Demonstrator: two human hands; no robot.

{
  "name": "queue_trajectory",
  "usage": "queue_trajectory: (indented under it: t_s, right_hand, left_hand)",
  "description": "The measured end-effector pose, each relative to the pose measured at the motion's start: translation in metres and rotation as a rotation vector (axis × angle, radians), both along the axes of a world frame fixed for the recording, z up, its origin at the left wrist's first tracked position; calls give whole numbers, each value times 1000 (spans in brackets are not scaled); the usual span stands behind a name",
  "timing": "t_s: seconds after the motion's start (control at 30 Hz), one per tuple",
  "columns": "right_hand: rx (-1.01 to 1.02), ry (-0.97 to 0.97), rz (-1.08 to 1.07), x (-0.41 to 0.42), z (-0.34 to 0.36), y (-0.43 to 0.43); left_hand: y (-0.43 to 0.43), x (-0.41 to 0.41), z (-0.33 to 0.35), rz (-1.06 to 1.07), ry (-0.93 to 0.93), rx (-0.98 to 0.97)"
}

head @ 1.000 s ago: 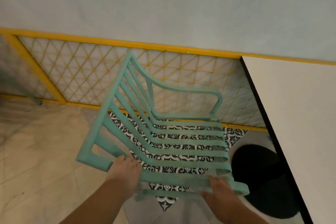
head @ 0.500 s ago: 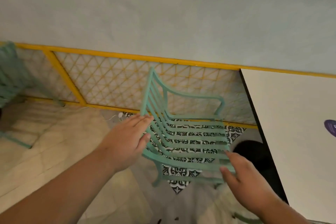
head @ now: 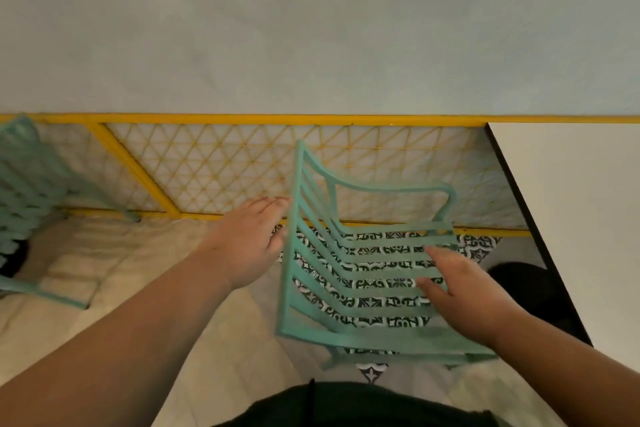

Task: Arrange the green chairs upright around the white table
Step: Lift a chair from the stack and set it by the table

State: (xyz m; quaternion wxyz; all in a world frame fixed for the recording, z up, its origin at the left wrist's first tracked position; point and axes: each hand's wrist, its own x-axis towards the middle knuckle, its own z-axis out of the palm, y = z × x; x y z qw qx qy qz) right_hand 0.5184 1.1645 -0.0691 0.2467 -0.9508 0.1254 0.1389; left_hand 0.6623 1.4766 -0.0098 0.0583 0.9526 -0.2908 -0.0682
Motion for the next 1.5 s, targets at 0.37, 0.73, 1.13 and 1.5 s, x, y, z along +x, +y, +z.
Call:
queue_trajectory:
  t_s: [0.37, 0.73, 1.13, 1.5]
  right_hand:
    - [42, 19, -274, 74, -16, 58]
    - [74, 140, -478, 71, -24, 120]
    - [-6, 84, -801, 107, -25, 134]
    - [32, 47, -1202, 166, -39, 245]
  left_hand:
    - [29, 140, -22, -228, 6, 59]
    - [24, 231, -37, -375, 32, 156]
    - [-69, 288, -65, -768, 60, 92]
    - [-68, 357, -90, -1045, 70, 217]
